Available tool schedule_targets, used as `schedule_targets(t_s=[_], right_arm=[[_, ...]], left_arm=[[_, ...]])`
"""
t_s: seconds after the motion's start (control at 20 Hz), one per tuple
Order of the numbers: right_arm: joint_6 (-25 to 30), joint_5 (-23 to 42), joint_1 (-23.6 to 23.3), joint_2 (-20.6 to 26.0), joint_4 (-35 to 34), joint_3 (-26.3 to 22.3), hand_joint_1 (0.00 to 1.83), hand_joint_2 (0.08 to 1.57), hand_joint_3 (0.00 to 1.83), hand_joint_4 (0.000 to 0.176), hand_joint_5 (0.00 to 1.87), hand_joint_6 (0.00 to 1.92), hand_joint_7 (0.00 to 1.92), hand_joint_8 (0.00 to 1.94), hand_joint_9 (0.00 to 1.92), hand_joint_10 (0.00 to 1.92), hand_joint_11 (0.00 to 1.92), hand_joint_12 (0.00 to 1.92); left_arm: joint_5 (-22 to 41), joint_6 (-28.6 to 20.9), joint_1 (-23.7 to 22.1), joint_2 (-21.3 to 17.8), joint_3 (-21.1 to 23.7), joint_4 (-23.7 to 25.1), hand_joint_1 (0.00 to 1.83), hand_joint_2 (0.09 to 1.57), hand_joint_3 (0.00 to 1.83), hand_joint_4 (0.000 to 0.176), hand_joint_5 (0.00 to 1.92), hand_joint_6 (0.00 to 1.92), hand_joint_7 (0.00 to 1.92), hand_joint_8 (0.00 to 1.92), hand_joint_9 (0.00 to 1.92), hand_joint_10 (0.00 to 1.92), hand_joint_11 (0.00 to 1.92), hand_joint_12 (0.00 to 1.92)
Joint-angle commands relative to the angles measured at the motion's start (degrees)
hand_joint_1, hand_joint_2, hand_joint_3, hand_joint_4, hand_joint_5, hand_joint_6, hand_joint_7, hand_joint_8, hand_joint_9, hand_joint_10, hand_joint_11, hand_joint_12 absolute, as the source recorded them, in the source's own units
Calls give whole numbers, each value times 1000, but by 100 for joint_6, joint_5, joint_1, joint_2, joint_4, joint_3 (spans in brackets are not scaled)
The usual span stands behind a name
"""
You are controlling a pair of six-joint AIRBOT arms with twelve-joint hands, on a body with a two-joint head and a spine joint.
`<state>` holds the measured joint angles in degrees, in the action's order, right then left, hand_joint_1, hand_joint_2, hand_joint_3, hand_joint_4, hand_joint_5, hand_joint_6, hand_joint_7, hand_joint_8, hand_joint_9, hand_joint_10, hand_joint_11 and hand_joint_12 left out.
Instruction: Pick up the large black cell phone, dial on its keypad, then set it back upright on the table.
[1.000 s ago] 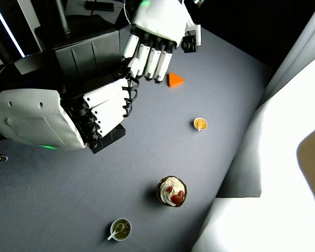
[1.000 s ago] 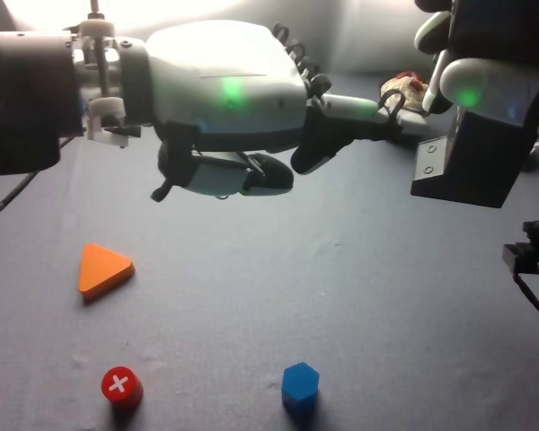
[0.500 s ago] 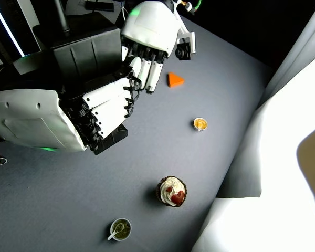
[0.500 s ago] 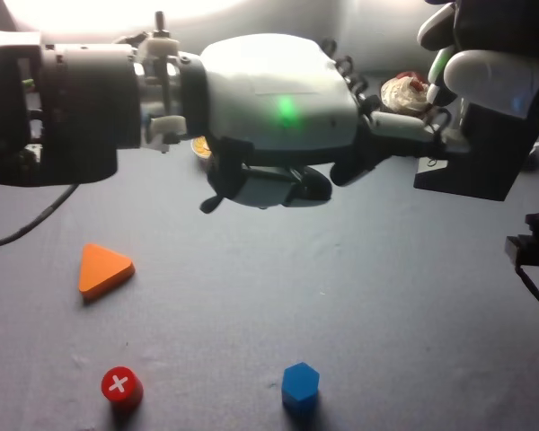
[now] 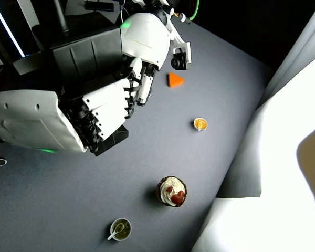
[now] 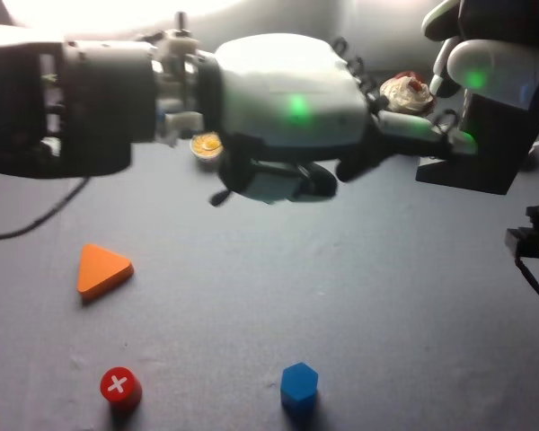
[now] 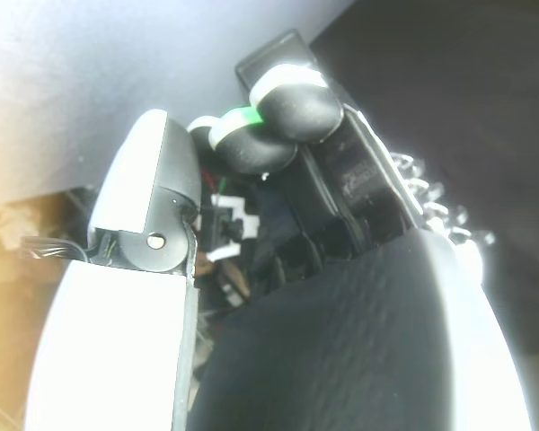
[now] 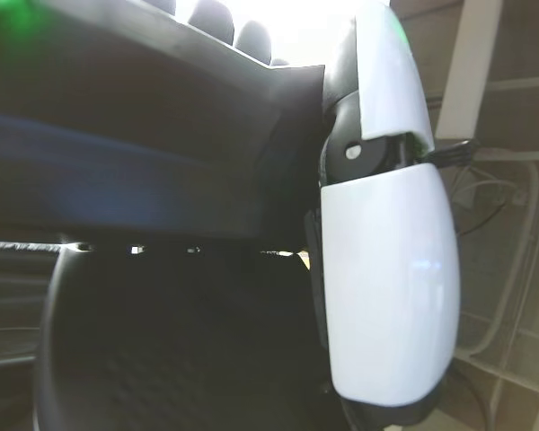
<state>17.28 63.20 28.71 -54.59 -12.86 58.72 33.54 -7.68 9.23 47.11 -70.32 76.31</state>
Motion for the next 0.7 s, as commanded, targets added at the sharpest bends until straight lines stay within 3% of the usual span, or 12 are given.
schedule_targets(t_s=[0.0, 0.25, 0.4, 0.65], right_arm=[[141, 831, -91, 67, 40, 4, 1391, 1072, 1, 0, 929, 906, 1082, 740, 1104, 1009, 1037, 990], [141, 831, -91, 71, 40, 12, 1389, 1078, 0, 0, 931, 897, 1062, 776, 1088, 1045, 1019, 1051], [141, 827, -106, 71, 40, 38, 1389, 1076, 0, 0, 943, 886, 1054, 790, 1089, 1037, 1009, 1045], [141, 817, -134, 71, 41, 40, 1389, 1078, 0, 0, 930, 910, 1064, 764, 1083, 1051, 1005, 1055]], left_arm=[[171, -21, -191, -149, -52, -297, 1299, 1290, 6, 0, 97, 1, 640, 1598, 787, 1921, 755, 1921], [472, -159, -210, -383, -434, -188, 1309, 1276, 0, 0, 117, 2, 664, 1567, 795, 1921, 750, 1921], [496, -190, -245, -304, -610, -151, 1310, 1274, 0, 0, 132, 3, 668, 1564, 789, 1921, 732, 1921], [171, -162, -261, -71, -509, -169, 1309, 1275, 0, 0, 131, 1, 668, 1564, 804, 1921, 709, 1921]])
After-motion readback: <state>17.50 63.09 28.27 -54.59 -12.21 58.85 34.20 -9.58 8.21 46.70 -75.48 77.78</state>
